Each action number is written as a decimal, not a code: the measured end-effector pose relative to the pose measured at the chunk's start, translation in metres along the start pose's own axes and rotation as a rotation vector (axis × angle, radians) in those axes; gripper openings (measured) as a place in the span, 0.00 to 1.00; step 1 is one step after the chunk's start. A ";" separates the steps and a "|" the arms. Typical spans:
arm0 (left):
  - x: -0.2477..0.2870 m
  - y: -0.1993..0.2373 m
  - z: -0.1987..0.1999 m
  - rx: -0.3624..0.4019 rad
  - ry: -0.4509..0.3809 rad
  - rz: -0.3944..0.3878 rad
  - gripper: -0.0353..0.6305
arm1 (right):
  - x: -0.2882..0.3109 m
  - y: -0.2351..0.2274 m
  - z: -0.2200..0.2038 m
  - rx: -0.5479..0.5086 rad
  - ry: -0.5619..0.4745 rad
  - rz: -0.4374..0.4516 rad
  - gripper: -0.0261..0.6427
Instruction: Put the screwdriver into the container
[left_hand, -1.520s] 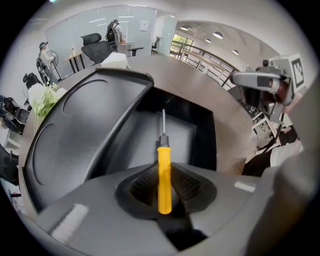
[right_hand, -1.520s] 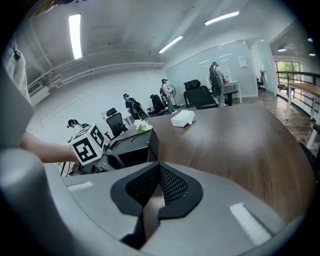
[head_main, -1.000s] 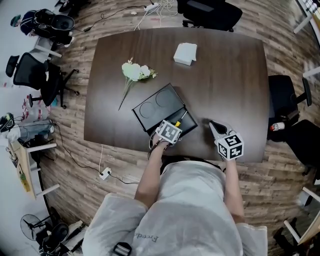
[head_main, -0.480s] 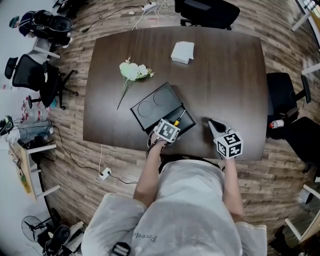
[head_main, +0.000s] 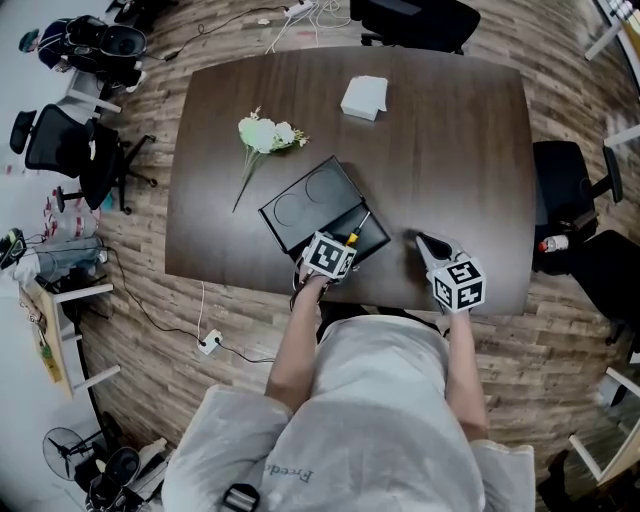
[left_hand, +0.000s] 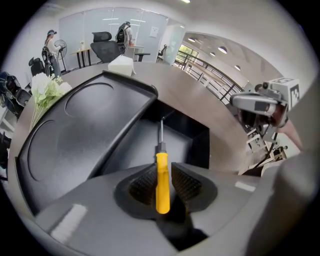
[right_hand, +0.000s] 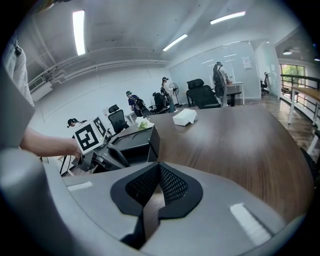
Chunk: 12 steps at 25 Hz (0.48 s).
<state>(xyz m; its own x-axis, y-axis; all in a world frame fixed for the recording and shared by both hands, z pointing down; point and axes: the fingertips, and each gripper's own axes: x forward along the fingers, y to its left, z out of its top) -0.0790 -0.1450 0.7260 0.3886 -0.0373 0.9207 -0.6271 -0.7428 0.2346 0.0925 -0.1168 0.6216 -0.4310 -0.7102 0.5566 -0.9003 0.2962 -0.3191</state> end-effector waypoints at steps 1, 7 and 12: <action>-0.001 0.000 0.000 -0.002 -0.006 0.000 0.27 | 0.000 0.001 0.000 -0.003 0.000 0.003 0.04; -0.015 0.001 0.001 -0.030 -0.052 0.013 0.27 | 0.003 0.006 0.005 -0.017 -0.004 0.025 0.04; -0.029 0.005 0.002 -0.064 -0.115 0.030 0.27 | 0.011 0.017 0.005 -0.049 0.009 0.061 0.04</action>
<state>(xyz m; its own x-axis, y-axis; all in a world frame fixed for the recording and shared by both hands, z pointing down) -0.0916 -0.1492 0.7001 0.4415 -0.1377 0.8866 -0.6798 -0.6963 0.2304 0.0733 -0.1224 0.6185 -0.4855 -0.6845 0.5438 -0.8741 0.3698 -0.3149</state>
